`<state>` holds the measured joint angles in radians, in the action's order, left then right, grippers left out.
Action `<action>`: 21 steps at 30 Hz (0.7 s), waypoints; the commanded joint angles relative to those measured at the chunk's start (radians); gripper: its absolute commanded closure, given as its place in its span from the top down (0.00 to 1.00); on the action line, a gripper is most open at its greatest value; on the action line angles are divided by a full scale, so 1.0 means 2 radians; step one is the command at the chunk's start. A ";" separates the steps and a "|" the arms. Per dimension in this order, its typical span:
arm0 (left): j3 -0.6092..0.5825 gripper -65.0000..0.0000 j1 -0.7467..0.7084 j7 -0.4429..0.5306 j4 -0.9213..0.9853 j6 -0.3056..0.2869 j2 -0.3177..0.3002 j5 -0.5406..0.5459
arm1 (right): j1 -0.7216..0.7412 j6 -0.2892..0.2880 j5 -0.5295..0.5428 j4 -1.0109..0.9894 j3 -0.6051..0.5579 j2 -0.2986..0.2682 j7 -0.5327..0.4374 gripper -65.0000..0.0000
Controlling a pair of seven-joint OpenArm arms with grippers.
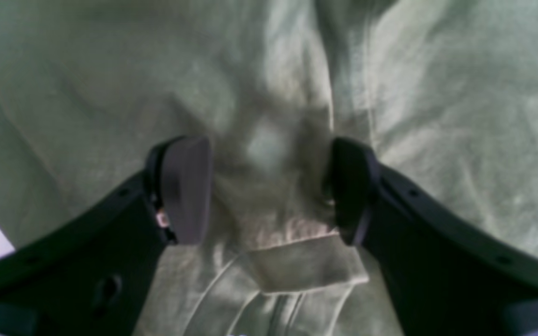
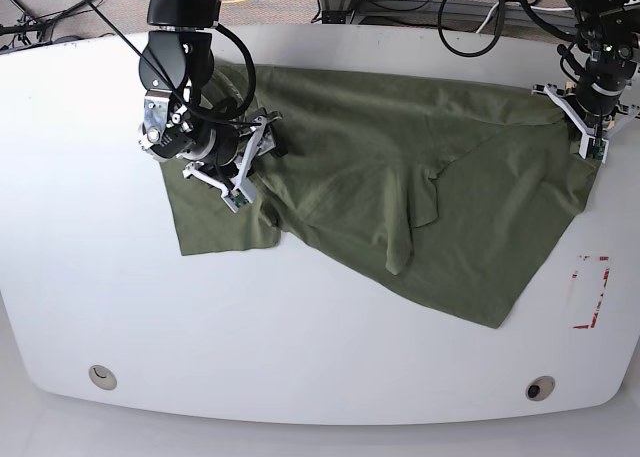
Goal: Fold the T-shirt properly
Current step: 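Release and regrasp the shirt edge with the right gripper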
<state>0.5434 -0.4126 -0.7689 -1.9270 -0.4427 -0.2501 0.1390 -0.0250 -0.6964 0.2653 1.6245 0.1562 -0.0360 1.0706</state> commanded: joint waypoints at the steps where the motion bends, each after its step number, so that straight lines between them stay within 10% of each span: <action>1: 0.003 0.00 0.002 0.010 -0.003 0.003 -0.006 0.001 | 0.006 -0.001 0.006 0.011 0.001 -0.002 -0.006 0.58; 16: 0.002 0.00 0.003 0.010 -0.003 0.003 -0.006 0.001 | 0.009 -0.001 0.006 0.011 0.001 -0.002 -0.006 0.03; 21: 0.002 0.00 0.007 0.010 -0.003 0.003 -0.006 0.004 | 0.004 -0.001 0.006 0.025 0.002 -0.002 -0.006 0.00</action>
<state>0.5423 -0.4103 -0.7689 -1.9182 -0.4427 -0.2497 0.1394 -0.0257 -0.6968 0.2657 1.6264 0.1558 -0.0360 1.0714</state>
